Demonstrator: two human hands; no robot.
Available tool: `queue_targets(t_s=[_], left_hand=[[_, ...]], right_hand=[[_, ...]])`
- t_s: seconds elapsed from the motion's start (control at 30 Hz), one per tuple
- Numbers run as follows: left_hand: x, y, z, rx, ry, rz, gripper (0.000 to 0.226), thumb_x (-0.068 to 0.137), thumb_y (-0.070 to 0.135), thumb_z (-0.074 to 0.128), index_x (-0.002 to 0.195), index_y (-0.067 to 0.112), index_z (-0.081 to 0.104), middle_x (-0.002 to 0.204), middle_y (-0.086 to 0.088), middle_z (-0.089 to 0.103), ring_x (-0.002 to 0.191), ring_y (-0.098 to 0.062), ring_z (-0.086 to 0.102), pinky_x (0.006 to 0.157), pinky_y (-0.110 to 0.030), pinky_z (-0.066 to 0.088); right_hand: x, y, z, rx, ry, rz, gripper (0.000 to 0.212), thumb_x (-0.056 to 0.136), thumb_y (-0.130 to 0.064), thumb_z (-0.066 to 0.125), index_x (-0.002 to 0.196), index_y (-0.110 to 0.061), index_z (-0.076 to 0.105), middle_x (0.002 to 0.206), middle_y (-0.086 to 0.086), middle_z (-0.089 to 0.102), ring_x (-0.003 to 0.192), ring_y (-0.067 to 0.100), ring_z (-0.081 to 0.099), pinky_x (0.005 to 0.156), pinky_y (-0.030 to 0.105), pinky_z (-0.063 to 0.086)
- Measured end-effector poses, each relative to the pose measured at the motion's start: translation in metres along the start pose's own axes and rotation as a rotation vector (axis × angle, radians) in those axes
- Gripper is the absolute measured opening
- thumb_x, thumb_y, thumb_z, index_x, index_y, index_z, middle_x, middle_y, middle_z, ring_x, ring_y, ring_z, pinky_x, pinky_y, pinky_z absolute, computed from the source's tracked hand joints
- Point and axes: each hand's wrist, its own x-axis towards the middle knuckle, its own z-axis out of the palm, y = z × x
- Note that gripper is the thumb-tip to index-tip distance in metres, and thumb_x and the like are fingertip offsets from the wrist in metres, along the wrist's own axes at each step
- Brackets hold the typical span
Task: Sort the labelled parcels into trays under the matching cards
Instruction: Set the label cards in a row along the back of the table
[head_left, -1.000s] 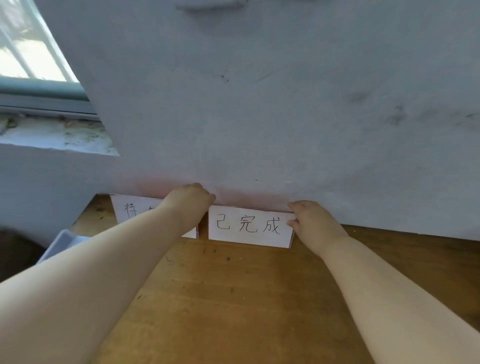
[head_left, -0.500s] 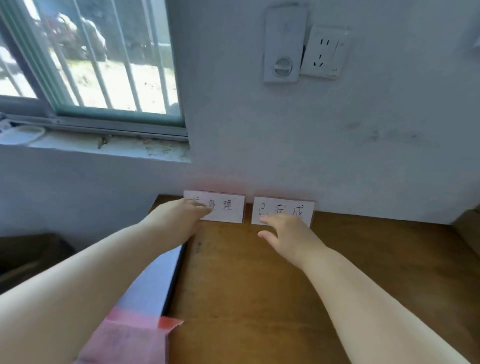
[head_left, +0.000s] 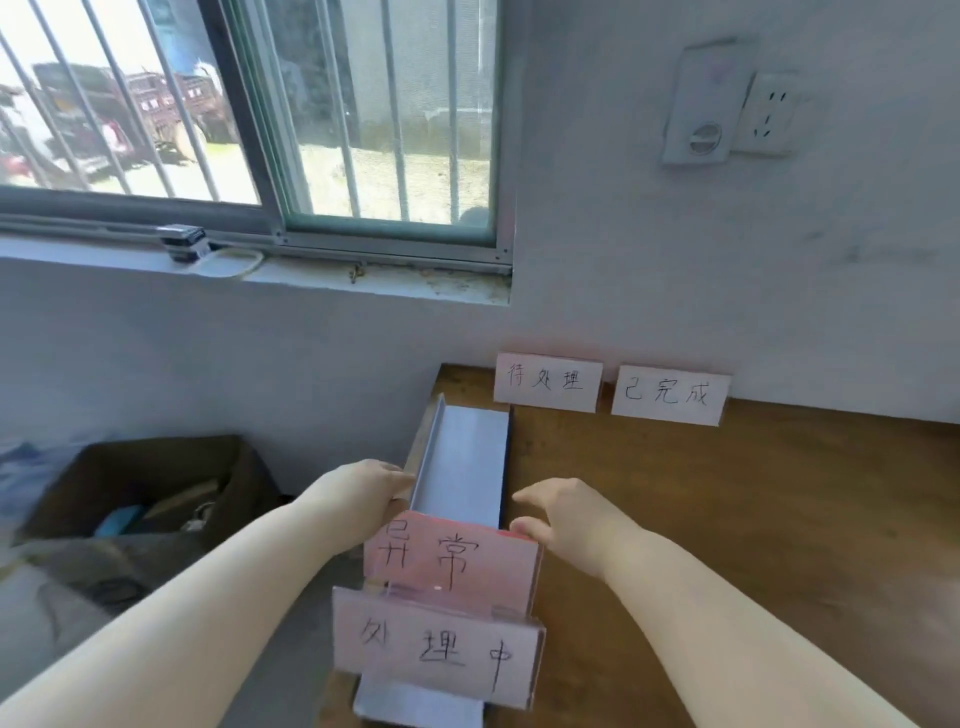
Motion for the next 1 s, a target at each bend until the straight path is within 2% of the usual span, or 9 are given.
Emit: queue_targets(t_s=[0.1, 0.23, 0.3, 0.43, 0.6, 0.8, 1.0], left_hand=[[-0.009, -0.010, 0.014, -0.027, -0.031, -0.017, 0.028, 0.092, 0.034, 0.048, 0.117, 0.028, 0.059, 0.123, 0.010, 0.059, 0.114, -0.018, 0.056, 0.090, -0.036, 0.049], [-0.014, -0.019, 0.025, -0.065, -0.036, -0.033, 0.041, 0.093, 0.021, 0.047, 0.133, 0.029, 0.052, 0.135, 0.007, 0.053, 0.123, -0.019, 0.050, 0.101, -0.035, 0.042], [-0.012, -0.022, 0.028, -0.098, -0.017, -0.039, 0.041, 0.094, 0.018, 0.045, 0.133, 0.027, 0.052, 0.135, 0.004, 0.054, 0.123, -0.021, 0.050, 0.101, -0.035, 0.042], [-0.010, -0.026, 0.033, -0.155, 0.003, -0.049, 0.040, 0.096, 0.018, 0.046, 0.135, 0.026, 0.051, 0.134, 0.001, 0.055, 0.121, -0.022, 0.051, 0.100, -0.033, 0.042], [-0.004, -0.019, 0.031, -0.162, 0.005, -0.022, 0.037, 0.098, 0.020, 0.045, 0.134, 0.023, 0.052, 0.132, 0.000, 0.057, 0.119, -0.021, 0.052, 0.100, -0.031, 0.042], [0.014, 0.024, 0.006, -0.173, 0.071, 0.064, 0.036, 0.100, 0.023, 0.044, 0.136, 0.021, 0.050, 0.132, -0.002, 0.055, 0.119, -0.021, 0.052, 0.101, -0.030, 0.043], [0.047, 0.095, -0.022, -0.071, 0.074, 0.217, 0.035, 0.101, 0.027, 0.039, 0.134, 0.026, 0.050, 0.129, 0.003, 0.058, 0.117, -0.018, 0.053, 0.094, -0.030, 0.048]], right_hand=[[0.002, -0.002, 0.012, -0.024, -0.017, 0.016, 0.048, 0.095, -0.040, 0.050, 0.139, -0.020, 0.046, 0.141, -0.002, 0.049, 0.129, 0.016, 0.044, 0.104, 0.028, 0.037], [0.006, -0.004, 0.027, -0.031, -0.047, 0.035, 0.043, 0.096, -0.036, 0.051, 0.135, -0.019, 0.050, 0.134, -0.001, 0.055, 0.120, 0.016, 0.052, 0.100, 0.027, 0.043], [0.007, -0.002, 0.034, -0.014, -0.033, 0.053, 0.039, 0.096, -0.030, 0.051, 0.134, -0.019, 0.052, 0.132, -0.001, 0.057, 0.118, 0.016, 0.053, 0.099, 0.028, 0.044], [0.008, 0.008, 0.041, 0.039, 0.005, 0.104, 0.039, 0.096, -0.025, 0.051, 0.135, -0.019, 0.052, 0.135, 0.000, 0.056, 0.122, 0.017, 0.052, 0.102, 0.028, 0.041], [0.008, 0.021, 0.042, 0.105, 0.050, 0.127, 0.033, 0.096, -0.026, 0.051, 0.129, -0.020, 0.057, 0.127, -0.001, 0.060, 0.113, 0.015, 0.055, 0.095, 0.025, 0.044], [-0.015, 0.055, 0.018, 0.110, 0.154, 0.166, 0.034, 0.097, -0.023, 0.051, 0.130, -0.018, 0.056, 0.130, -0.001, 0.058, 0.119, 0.014, 0.051, 0.098, 0.023, 0.041], [-0.048, 0.116, -0.023, 0.097, 0.245, 0.203, 0.034, 0.093, -0.021, 0.057, 0.127, -0.017, 0.060, 0.127, -0.001, 0.061, 0.118, 0.013, 0.053, 0.099, 0.021, 0.039]])
